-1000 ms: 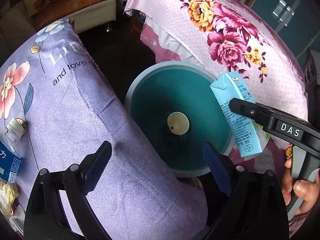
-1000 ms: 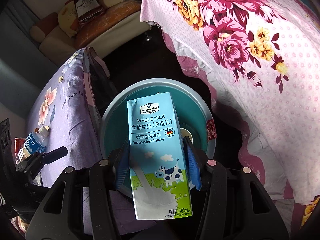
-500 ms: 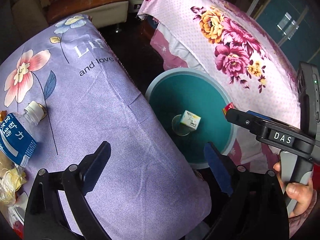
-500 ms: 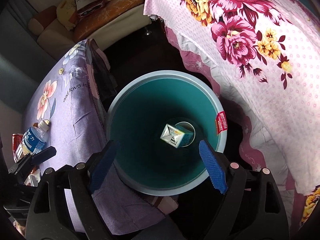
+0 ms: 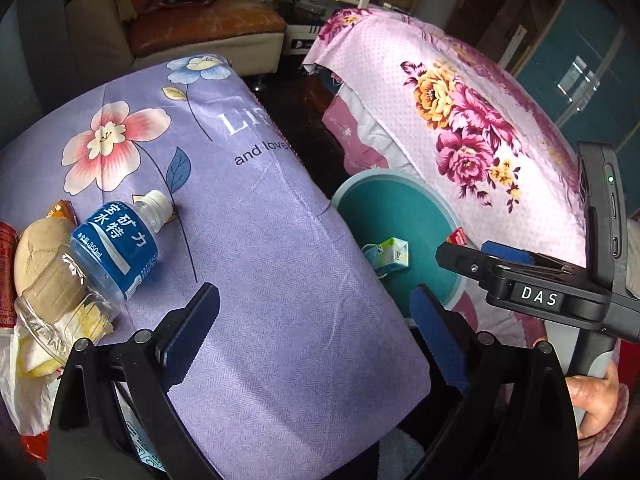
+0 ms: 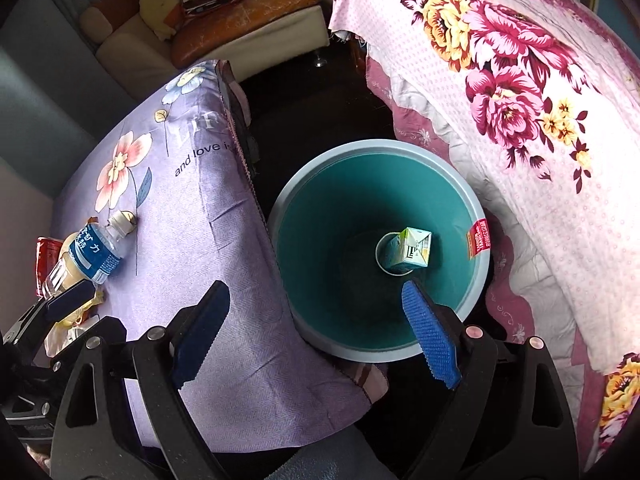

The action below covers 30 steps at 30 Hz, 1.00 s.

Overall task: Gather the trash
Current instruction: 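Return both tools to the table pile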

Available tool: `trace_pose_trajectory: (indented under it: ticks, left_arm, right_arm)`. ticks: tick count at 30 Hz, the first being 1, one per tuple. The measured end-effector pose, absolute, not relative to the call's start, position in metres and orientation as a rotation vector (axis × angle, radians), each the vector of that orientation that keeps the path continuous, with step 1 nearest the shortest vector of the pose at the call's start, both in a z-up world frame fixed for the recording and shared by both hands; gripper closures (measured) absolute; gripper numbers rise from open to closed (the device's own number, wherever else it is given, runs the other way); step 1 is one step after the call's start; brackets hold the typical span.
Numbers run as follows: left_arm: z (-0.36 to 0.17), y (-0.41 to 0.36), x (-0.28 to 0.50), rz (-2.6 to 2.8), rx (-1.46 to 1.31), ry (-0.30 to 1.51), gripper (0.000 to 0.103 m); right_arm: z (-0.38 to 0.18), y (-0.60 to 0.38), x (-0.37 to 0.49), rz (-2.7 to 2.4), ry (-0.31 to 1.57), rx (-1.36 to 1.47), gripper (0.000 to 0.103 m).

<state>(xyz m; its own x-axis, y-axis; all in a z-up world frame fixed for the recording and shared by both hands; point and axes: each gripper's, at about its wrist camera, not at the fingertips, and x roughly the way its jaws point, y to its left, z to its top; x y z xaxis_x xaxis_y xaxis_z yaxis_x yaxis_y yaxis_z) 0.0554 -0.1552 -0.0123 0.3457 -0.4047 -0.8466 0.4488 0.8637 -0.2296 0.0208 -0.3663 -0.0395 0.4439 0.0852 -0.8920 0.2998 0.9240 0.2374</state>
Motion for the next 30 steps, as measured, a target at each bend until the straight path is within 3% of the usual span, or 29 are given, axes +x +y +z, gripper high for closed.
trace_pose_trajectory:
  ticks: [16,30]
  left_arm:
    - [0.02,-0.019,0.068,-0.352,-0.019,0.997,0.006]
    - [0.008,0.112,0.1,-0.153,-0.145,1.011,0.006]
  right_arm:
    - [-0.003,-0.253,0.059,0.005,1.119,0.216,0.018]
    - [0.002,-0.151,0.126,0.134,1.169,0.137,0.018]
